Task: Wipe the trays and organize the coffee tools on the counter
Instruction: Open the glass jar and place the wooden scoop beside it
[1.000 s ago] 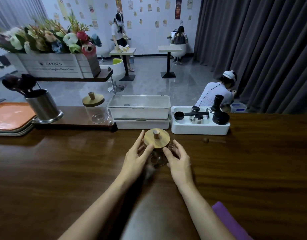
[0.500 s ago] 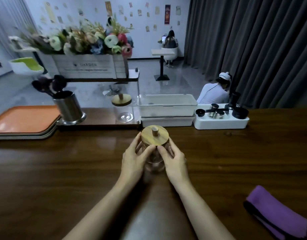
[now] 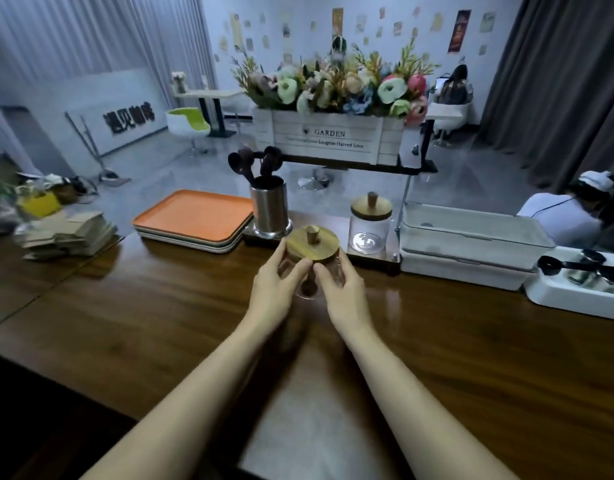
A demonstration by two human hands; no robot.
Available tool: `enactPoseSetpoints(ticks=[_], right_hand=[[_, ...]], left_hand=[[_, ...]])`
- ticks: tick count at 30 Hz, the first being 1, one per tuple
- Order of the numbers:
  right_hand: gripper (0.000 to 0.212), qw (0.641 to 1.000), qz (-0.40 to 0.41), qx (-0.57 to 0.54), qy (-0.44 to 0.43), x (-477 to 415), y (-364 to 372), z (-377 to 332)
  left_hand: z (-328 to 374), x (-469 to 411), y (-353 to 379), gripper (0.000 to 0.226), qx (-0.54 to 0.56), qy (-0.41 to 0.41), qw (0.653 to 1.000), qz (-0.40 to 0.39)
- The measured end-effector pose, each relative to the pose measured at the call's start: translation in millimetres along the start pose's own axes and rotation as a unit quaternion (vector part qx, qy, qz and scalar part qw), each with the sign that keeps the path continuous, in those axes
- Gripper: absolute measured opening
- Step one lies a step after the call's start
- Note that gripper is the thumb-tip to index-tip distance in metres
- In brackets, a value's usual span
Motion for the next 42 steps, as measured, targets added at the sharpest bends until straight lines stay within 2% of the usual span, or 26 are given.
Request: enactPoseSetpoints(ticks=[3, 10, 14, 16, 20, 22, 31, 34, 39, 40, 42], right_hand=[[0.051, 1.000, 0.006, 0.021, 0.001, -23.1, 16.8, -2.8], [0.055, 0.997, 0.069, 0.026, 0.024, -77.1, 35.6, 6.7], [0.064, 0.994, 0.091, 0.043, 0.044, -97.8, 42.8, 18.3], [0.064, 0.992, 0.100, 0.053, 0.049, -108.9, 45.8, 25.1], [0.064, 0.989, 0.110, 0.069, 0.069, -125.5, 46.2, 40.1], [0.065, 0.987, 0.115, 0.077, 0.077, -132.6, 46.1, 45.6], [0.064, 0.986, 0.117, 0.088, 0.075, -151.6, 48.9, 60.3], [0.065, 0.986, 0.115, 0.102, 0.067, -151.3, 51.5, 63.4], [0.069, 0.988, 0.103, 0.097, 0.061, -149.1, 52.4, 60.3], [0.067, 0.989, 0.098, 0.090, 0.061, -145.9, 51.1, 57.9], [0.059, 0.991, 0.097, 0.079, 0.049, -136.1, 45.9, 49.9]], left_hand=[[-4.5, -31.1, -3.1, 0.062, 0.016, 0.000, 1.000, -0.011], [-1.7, -94.8, 16.5, 0.051, 0.035, 0.021, 0.987, -0.152], [-18.8, -126.1, 29.1, 0.049, 0.059, 0.014, 0.981, -0.186], [-31.0, -139.5, 35.6, 0.057, 0.061, 0.008, 0.978, -0.198], [-48.7, -158.8, 46.5, 0.097, 0.037, -0.004, 0.976, -0.215], [-54.3, -166.0, 50.3, 0.107, 0.031, -0.015, 0.975, -0.219], [-72.3, -186.7, 60.6, 0.083, -0.008, -0.024, 0.976, -0.214], [-76.2, -189.1, 58.3, 0.082, -0.016, -0.023, 0.978, -0.208], [-76.3, -187.5, 57.9, 0.094, -0.016, -0.018, 0.976, -0.214], [-72.1, -182.6, 57.6, 0.089, -0.012, -0.016, 0.976, -0.215], [-64.7, -170.9, 52.2, 0.057, -0.001, -0.001, 0.982, -0.187]])
Point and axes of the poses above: each hand's wrist, its own x-axis away from the middle knuckle, its own y-axis out of the palm, z = x × y, the point moved 8 cm from there along -x, towards the middle knuckle, and after that the axes turned 9 degrees about z, right-handed, at the moved point
